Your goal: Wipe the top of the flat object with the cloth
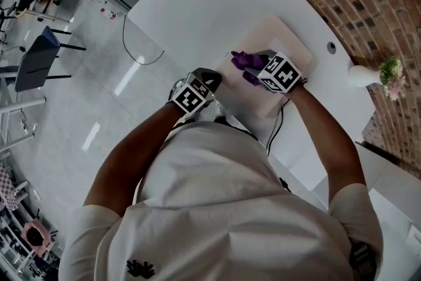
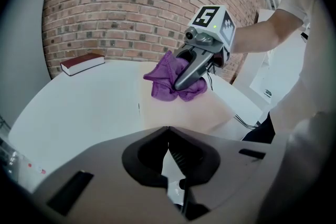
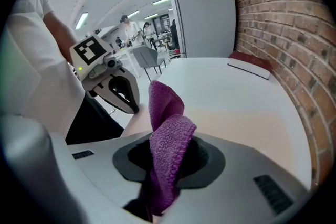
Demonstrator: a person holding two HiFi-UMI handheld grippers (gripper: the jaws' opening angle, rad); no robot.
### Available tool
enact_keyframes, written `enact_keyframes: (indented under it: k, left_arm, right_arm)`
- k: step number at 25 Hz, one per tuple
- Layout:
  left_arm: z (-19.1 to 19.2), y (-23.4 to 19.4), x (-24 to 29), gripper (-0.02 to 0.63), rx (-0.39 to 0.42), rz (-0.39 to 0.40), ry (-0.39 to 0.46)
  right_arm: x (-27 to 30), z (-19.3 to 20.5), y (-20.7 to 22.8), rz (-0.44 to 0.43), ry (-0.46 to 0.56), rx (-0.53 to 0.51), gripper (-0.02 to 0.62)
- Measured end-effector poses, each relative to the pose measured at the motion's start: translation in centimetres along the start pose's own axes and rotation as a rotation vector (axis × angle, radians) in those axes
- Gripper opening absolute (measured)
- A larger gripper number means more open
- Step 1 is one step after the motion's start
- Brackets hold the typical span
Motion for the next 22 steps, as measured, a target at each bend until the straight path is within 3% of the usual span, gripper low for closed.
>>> enact_keyframes:
  k: [14, 22]
  left_arm:
    - [-0.2, 0.1, 0.4, 0.025, 0.016, -0.006, -0.006]
    - [-0.2, 0.0, 0.4, 0.025, 0.021, -0.009, -0.008]
  right_arm:
    - [-4.4, 1.4, 10.9, 0.206, 0.037, 0.09, 0.126]
    - [-6.1, 1.7, 15.1, 0.347, -0.002, 0.076, 0.126]
Point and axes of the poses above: the fingertips, and each gripper's own axes: x forward along the fingers, y to its right, z out of its underside, the point moved 8 cm from there along -x, backward along the fingers, and after that the axes turned 6 degrees about -z, right-handed, at the moved point
